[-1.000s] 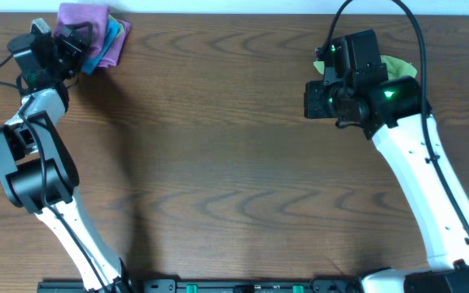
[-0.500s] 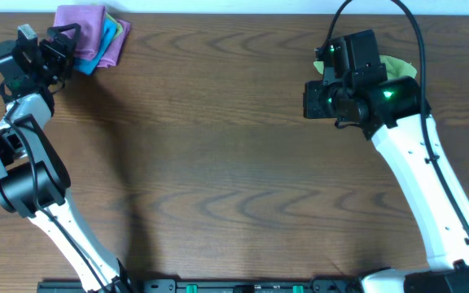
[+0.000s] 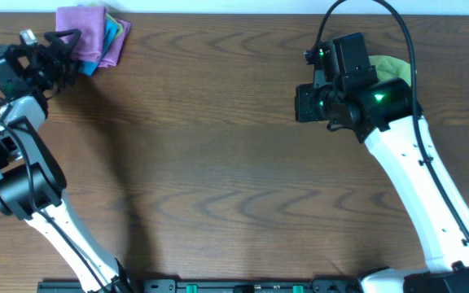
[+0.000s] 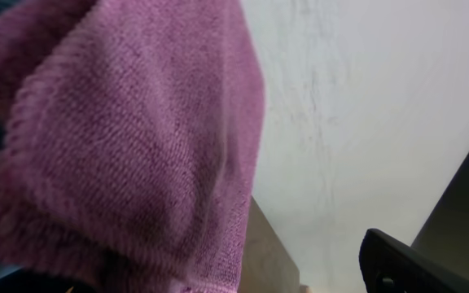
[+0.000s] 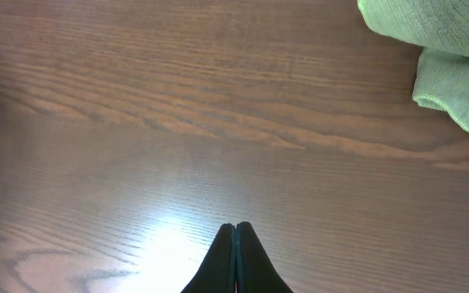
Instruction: Fold the cloth
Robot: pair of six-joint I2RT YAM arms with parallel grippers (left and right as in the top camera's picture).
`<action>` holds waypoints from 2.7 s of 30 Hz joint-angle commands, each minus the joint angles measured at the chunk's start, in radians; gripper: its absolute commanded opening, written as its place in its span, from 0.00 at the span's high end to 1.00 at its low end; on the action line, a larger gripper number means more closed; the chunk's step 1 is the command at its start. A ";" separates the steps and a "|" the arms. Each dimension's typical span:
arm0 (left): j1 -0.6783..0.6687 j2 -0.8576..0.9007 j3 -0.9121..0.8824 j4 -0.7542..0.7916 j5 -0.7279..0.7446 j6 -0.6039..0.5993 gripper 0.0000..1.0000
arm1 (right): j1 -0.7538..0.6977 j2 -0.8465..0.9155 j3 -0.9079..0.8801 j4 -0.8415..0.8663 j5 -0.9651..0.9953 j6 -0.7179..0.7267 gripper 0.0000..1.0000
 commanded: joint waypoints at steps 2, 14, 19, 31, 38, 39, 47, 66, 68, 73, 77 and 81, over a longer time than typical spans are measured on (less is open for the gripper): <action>0.026 -0.005 0.019 -0.006 0.058 0.013 0.05 | 0.010 -0.020 0.014 0.000 0.005 0.013 0.99; 0.040 -0.024 0.019 -0.189 0.101 0.181 0.04 | 0.035 -0.020 0.014 0.000 0.009 0.014 0.99; 0.046 -0.082 0.019 -0.332 0.050 0.323 0.04 | 0.036 -0.021 0.014 0.000 0.009 0.014 0.98; 0.063 -0.349 0.019 -0.767 -0.055 0.666 0.04 | 0.035 -0.035 0.014 -0.008 0.025 0.010 0.99; 0.057 -0.650 0.019 -1.036 -0.139 0.829 0.04 | 0.035 -0.172 0.014 -0.082 0.169 -0.018 0.92; 0.052 -0.698 0.019 -1.071 -0.139 0.843 0.04 | 0.035 -0.202 0.014 -0.094 0.185 -0.018 0.71; -0.010 -1.044 0.019 -1.312 -0.210 0.919 0.04 | 0.035 -0.415 0.014 -0.177 0.189 -0.051 0.01; -0.048 -1.495 0.019 -1.515 -0.278 0.922 0.05 | 0.035 -0.631 0.014 -0.252 0.192 -0.047 0.01; -0.048 -1.495 0.019 -1.524 -0.278 0.922 0.05 | 0.035 -0.631 0.014 -0.252 0.192 -0.047 0.01; -0.048 -1.495 0.019 -1.524 -0.278 0.922 0.05 | 0.035 -0.631 0.014 -0.252 0.192 -0.047 0.01; -0.048 -1.495 0.019 -1.524 -0.278 0.922 0.04 | 0.035 -0.631 0.014 -0.252 0.192 -0.047 0.01; -0.048 -1.495 0.019 -1.524 -0.278 0.922 0.05 | 0.035 -0.631 0.014 -0.252 0.192 -0.047 0.01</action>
